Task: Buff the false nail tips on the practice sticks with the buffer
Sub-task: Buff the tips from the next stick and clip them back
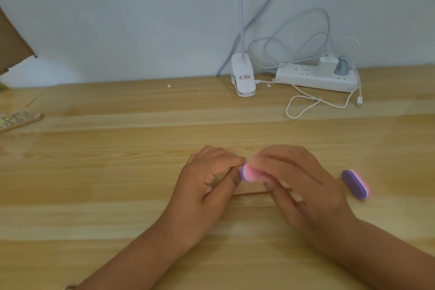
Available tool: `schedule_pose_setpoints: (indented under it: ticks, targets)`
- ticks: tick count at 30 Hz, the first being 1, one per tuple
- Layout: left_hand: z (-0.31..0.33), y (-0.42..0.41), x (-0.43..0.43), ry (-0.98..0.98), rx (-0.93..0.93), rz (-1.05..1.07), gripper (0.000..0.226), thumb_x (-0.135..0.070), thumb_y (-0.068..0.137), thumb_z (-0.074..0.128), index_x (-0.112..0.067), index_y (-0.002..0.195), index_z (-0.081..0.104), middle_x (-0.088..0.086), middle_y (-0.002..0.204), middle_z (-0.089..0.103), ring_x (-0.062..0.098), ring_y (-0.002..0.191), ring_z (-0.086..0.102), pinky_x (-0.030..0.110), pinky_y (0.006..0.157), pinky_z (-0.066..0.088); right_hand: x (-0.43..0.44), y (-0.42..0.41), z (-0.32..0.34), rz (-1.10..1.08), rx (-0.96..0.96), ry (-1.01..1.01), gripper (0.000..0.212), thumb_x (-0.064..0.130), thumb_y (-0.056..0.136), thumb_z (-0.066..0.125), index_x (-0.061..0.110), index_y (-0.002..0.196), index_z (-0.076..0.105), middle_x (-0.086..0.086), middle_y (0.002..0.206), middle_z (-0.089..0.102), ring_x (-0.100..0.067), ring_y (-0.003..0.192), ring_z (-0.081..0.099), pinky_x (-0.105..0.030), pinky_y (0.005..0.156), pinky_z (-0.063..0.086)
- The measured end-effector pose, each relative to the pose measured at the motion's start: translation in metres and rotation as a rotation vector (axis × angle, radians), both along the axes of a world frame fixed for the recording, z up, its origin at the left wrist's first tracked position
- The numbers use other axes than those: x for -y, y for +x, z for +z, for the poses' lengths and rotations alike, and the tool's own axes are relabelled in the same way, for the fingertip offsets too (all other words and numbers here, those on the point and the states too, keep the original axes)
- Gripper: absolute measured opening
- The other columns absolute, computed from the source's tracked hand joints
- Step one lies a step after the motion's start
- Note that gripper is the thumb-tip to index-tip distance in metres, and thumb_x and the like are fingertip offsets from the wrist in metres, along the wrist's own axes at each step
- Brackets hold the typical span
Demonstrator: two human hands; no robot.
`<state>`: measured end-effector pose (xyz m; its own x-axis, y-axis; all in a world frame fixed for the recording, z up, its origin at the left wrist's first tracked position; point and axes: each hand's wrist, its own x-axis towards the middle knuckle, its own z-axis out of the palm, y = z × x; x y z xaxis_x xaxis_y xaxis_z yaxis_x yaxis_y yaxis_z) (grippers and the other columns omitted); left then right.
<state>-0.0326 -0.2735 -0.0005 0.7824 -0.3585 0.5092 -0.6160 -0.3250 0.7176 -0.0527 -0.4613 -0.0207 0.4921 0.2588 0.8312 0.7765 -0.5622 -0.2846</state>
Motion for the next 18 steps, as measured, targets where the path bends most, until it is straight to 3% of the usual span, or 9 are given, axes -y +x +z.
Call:
schedule_pose_setpoints:
  ticks: [5, 12, 18]
  targets:
    - [0.0009, -0.0021, -0.0006, 0.012, -0.032, -0.023, 0.021, -0.029, 0.094, 0.053, -0.023, 0.094, 0.073, -0.011, 0.087, 0.069, 0.016, 0.088, 0.061, 0.046, 0.082, 0.045, -0.0001, -0.0006, 0.0006, 0.019, 0.005, 0.016, 0.025, -0.001, 0.091, 0.060, 0.004, 0.115, 0.067, -0.007, 0.113, 0.065, -0.019, 0.107, 0.062, -0.026, 0.096, 0.047]
    - [0.0008, -0.0033, -0.0017, -0.018, -0.107, -0.035, 0.020, -0.029, 0.092, 0.056, -0.024, 0.096, 0.074, -0.012, 0.087, 0.071, 0.016, 0.089, 0.063, 0.033, 0.085, 0.042, -0.0026, -0.0047, -0.0011, 0.037, -0.003, 0.012, 0.019, -0.001, 0.092, 0.062, 0.001, 0.109, 0.071, -0.006, 0.112, 0.066, -0.018, 0.107, 0.063, -0.025, 0.096, 0.046]
    - [0.0016, -0.0043, -0.0017, 0.000, -0.117, -0.014, 0.015, -0.025, 0.092, 0.060, -0.024, 0.095, 0.075, -0.011, 0.086, 0.071, 0.014, 0.088, 0.063, 0.034, 0.087, 0.041, -0.0016, -0.0042, -0.0008, 0.018, 0.002, 0.006, 0.019, -0.006, 0.089, 0.065, 0.001, 0.105, 0.071, -0.005, 0.112, 0.064, -0.020, 0.105, 0.063, -0.026, 0.096, 0.047]
